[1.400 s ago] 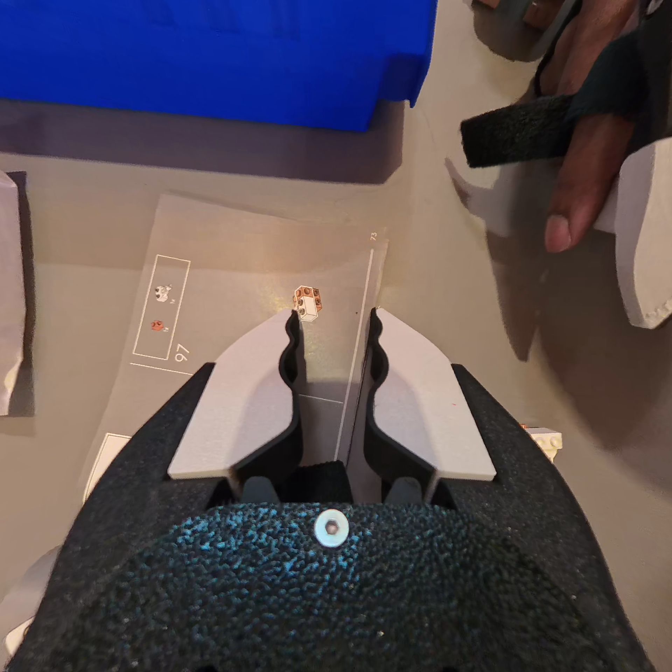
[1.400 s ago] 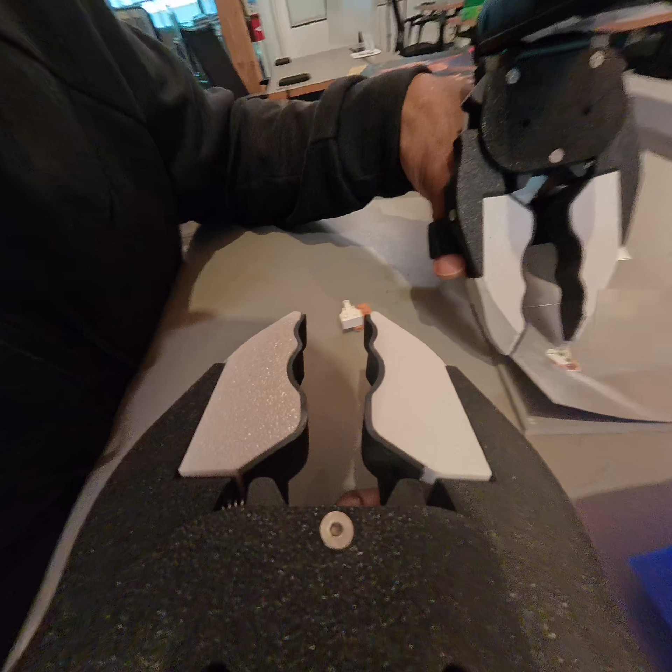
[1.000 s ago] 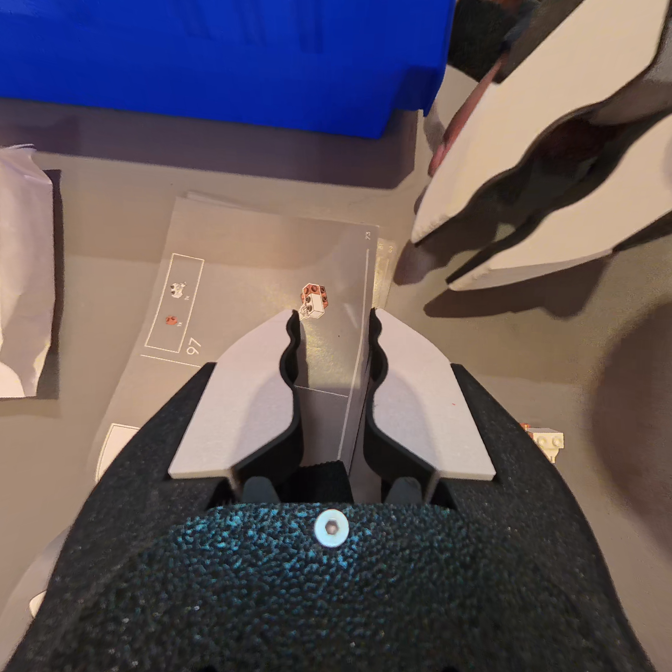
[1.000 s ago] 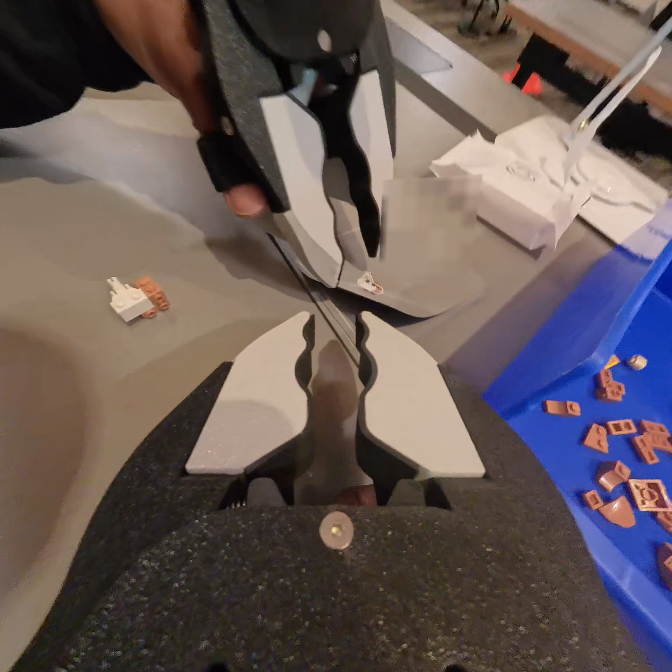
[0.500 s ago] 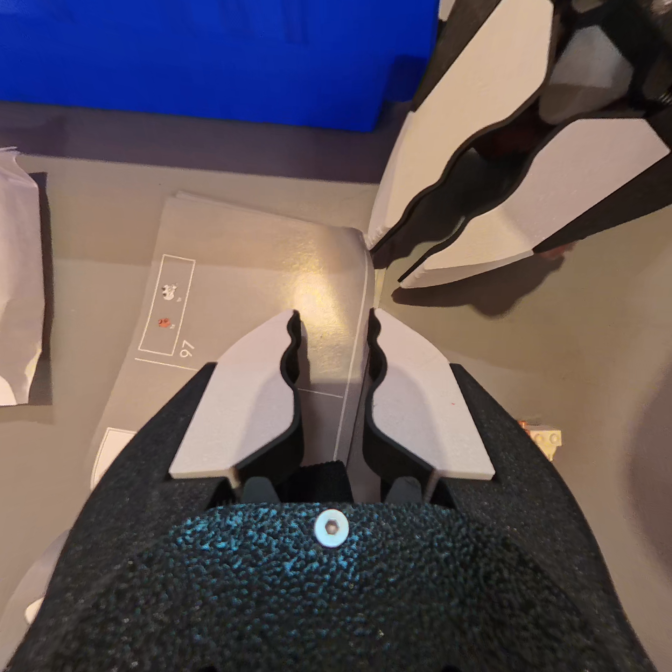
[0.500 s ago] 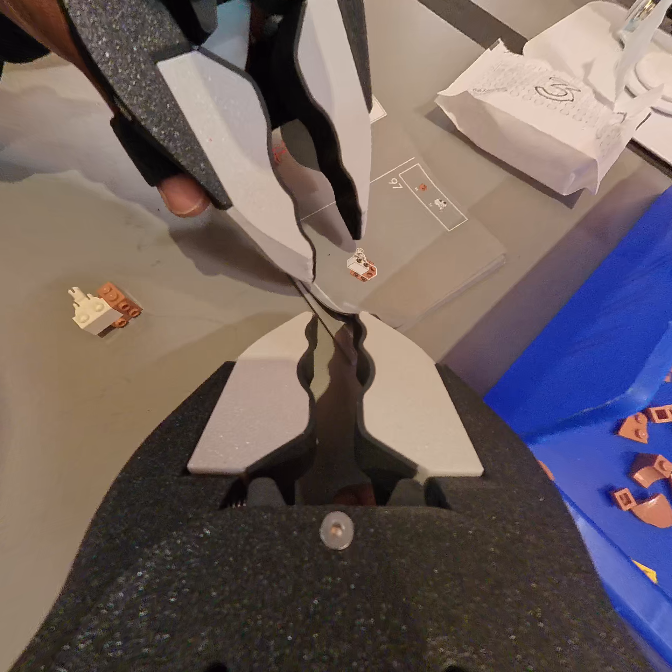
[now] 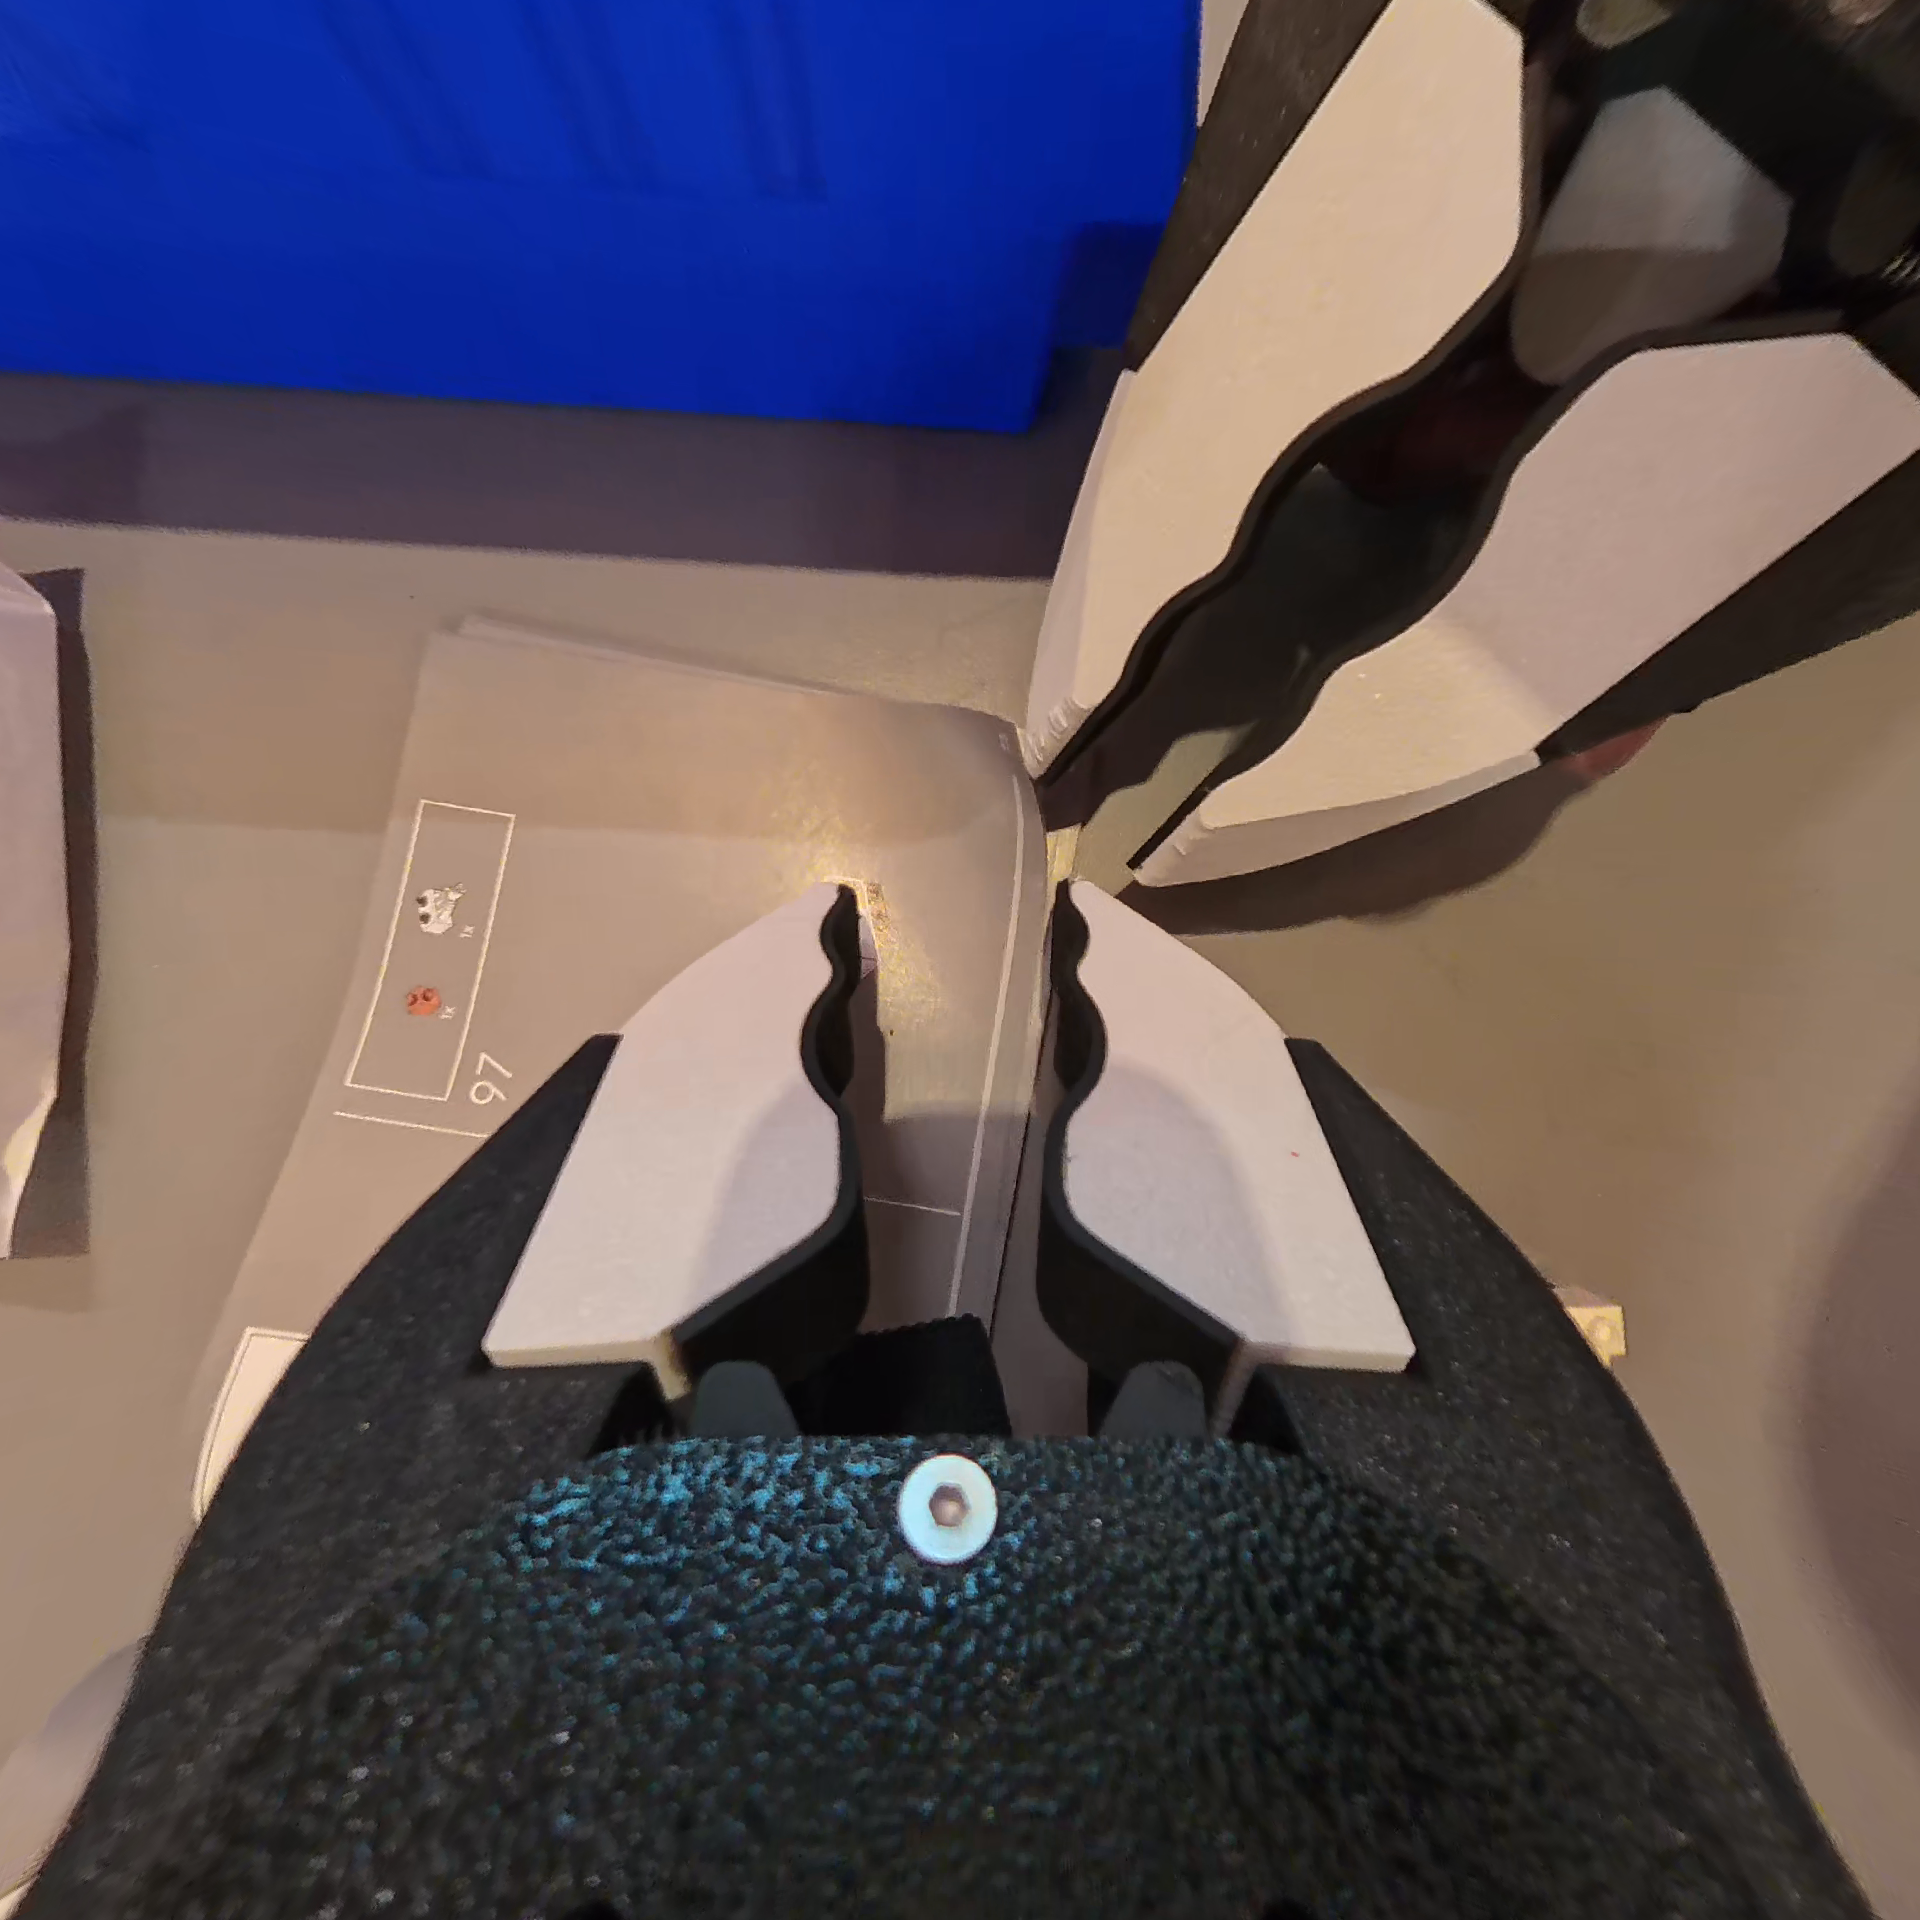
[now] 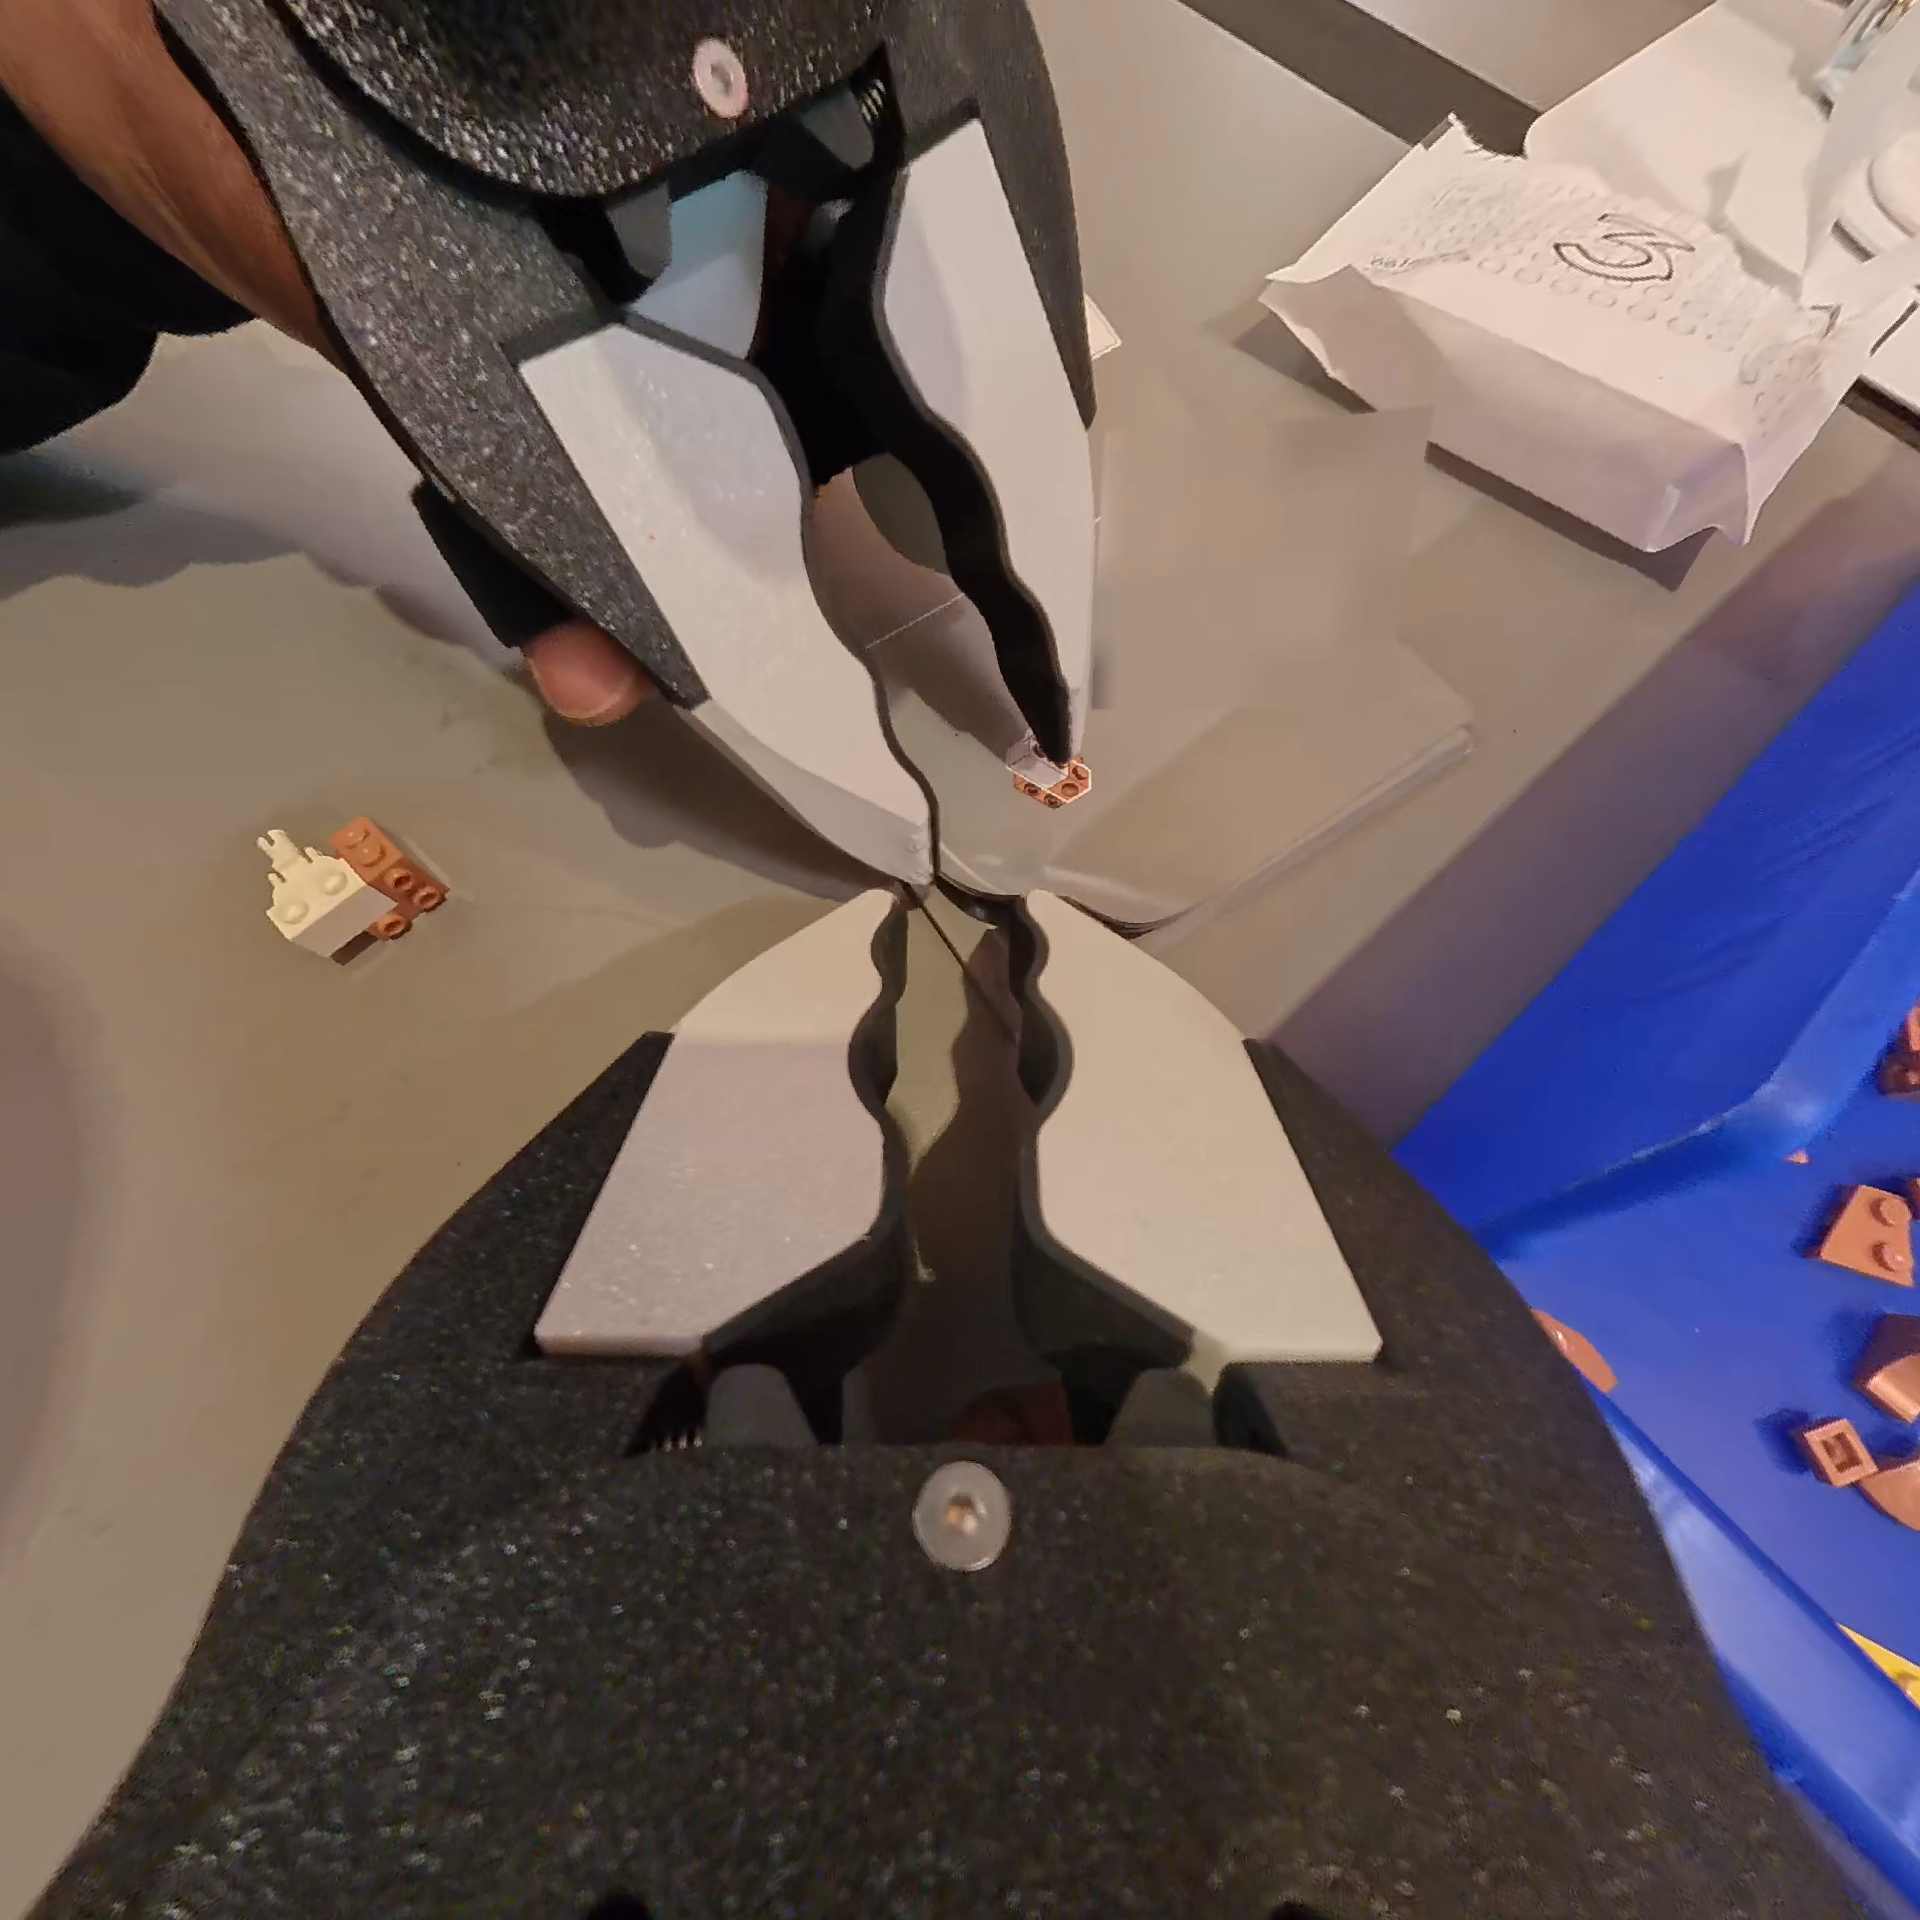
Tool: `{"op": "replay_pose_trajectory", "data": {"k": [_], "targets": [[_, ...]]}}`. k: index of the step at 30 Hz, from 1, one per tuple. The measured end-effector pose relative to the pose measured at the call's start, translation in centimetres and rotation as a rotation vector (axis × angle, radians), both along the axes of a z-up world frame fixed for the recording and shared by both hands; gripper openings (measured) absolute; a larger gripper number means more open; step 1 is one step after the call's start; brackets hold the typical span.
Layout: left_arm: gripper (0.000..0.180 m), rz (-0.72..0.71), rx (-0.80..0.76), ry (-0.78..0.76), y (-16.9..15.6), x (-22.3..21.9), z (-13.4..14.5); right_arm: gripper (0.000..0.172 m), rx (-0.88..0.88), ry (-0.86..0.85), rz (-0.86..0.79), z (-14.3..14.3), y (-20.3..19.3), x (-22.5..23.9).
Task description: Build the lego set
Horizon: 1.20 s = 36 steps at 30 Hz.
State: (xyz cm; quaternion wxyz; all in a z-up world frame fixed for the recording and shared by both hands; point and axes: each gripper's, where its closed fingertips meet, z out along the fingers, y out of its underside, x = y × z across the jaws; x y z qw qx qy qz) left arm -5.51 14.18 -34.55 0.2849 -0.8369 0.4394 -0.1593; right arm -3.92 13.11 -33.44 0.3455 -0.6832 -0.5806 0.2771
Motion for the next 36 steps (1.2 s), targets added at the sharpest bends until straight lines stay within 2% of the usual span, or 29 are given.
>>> {"op": "replay_pose_trajectory", "data": {"k": [36], "targets": [[0.034, 0.032, -0.009, -0.005, 0.22, -0.74, 0.26, 0.019, -0.006, 0.0, 0.016, -0.09, -0.22, 0.07]]}}
